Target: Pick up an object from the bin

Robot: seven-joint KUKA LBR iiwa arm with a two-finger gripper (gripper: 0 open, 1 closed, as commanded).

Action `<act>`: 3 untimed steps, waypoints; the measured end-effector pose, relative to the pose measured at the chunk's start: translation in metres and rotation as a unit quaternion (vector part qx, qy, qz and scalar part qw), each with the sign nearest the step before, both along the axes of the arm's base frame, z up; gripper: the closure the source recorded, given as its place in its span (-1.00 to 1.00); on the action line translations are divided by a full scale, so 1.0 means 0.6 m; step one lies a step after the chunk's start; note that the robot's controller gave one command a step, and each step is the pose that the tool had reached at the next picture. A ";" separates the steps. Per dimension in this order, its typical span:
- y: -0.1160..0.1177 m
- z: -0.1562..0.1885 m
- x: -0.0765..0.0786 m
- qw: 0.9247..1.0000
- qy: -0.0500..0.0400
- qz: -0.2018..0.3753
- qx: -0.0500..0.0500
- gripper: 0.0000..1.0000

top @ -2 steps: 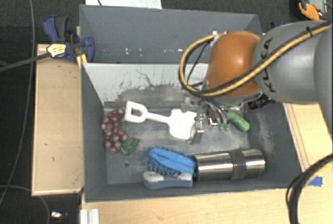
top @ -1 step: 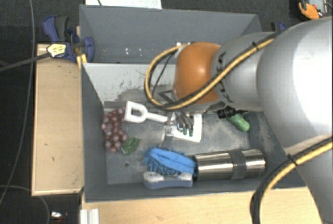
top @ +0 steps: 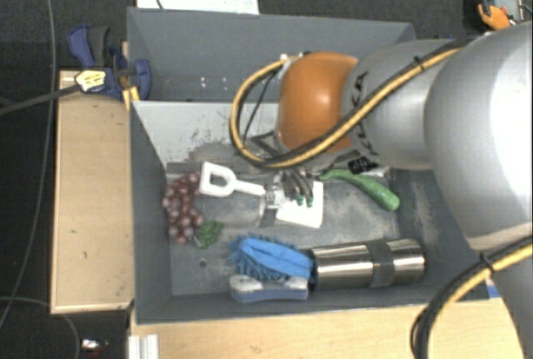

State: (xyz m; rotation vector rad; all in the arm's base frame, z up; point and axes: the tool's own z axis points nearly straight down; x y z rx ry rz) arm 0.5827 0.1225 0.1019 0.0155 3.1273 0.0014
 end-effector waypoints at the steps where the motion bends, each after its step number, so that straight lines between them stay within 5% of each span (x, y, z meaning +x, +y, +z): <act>1: 0.036 -0.002 -0.011 0.992 0.004 -0.122 0.002 -1.00; 2: 0.043 -0.052 0.001 0.992 0.000 -0.123 0.002 -1.00; 3: 0.037 -0.052 0.000 0.985 0.002 -0.175 0.004 1.00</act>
Offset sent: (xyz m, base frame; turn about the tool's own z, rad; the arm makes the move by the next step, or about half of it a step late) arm 0.0001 0.0257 -0.0319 0.2511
